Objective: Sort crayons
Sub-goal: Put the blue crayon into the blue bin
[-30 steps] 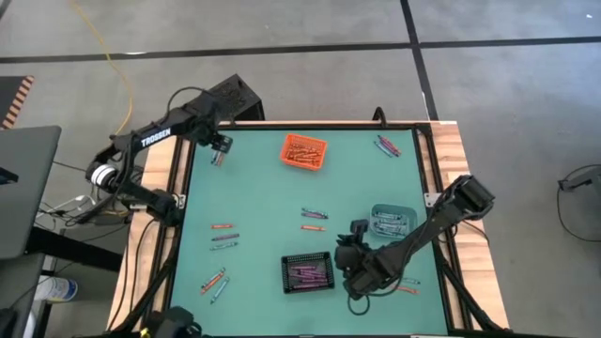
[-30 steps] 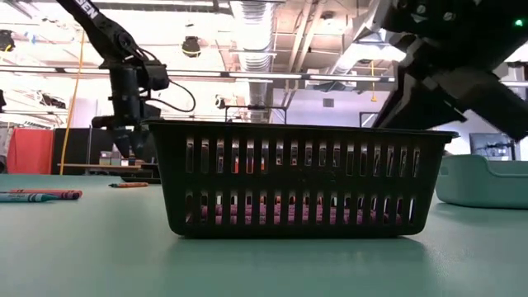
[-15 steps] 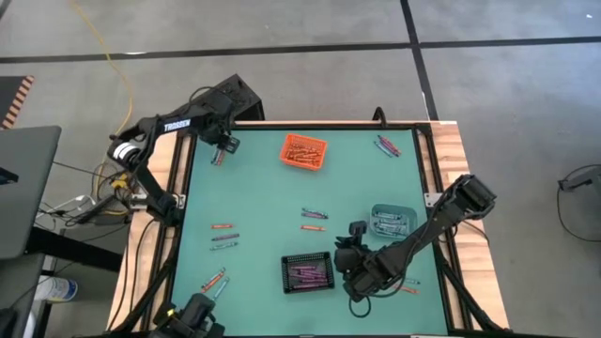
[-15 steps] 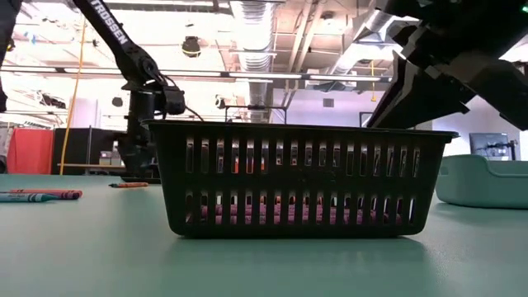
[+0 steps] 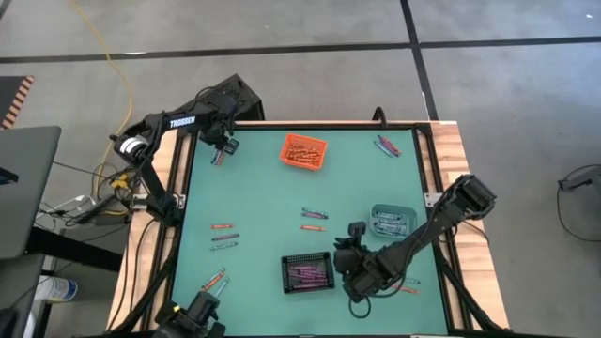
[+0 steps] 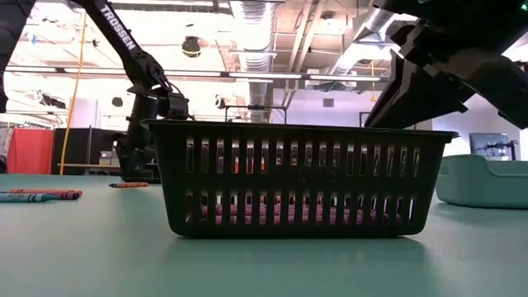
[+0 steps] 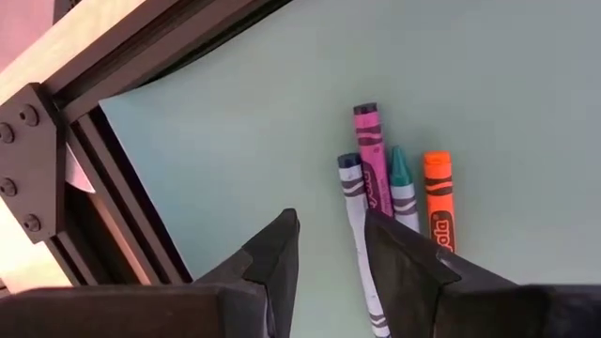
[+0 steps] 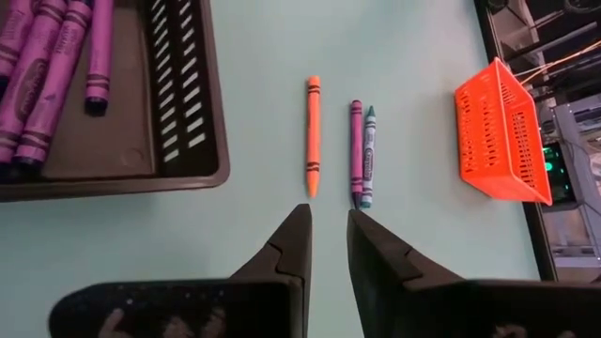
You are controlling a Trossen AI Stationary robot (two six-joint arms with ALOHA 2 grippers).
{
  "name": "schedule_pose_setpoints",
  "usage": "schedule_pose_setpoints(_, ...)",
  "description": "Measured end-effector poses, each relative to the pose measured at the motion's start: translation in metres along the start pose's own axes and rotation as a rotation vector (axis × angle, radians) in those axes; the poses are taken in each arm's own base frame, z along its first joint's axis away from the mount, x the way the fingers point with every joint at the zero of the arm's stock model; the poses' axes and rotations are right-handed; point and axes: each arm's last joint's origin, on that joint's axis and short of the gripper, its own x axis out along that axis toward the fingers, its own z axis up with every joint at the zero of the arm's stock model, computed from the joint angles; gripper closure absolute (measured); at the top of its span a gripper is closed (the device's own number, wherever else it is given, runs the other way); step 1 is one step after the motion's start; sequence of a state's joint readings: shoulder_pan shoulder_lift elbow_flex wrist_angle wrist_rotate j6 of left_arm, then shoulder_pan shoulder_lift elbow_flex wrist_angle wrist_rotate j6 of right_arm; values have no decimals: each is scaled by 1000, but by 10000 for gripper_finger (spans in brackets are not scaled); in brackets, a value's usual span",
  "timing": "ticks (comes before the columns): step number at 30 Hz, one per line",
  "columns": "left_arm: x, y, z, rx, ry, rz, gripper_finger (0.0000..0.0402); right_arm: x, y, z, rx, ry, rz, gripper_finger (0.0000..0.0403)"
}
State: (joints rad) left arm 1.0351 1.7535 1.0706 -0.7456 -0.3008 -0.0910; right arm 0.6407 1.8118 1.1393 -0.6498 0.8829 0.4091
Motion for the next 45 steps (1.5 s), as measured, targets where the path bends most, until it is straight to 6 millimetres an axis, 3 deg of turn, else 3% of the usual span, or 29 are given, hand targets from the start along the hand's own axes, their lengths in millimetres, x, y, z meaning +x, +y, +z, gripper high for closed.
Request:
schedule_pose_setpoints(21,2,-9,-4,42,-4,32,288,0,1,0,1,8,24,333)
schedule_pose_setpoints(32,19,-26,10,135,150,80,288,-2,2,0,0,6,33,333)
schedule_pose_setpoints(45,13,-9,21,73,180,12,288,-4,4,-1,-27,9,49,333)
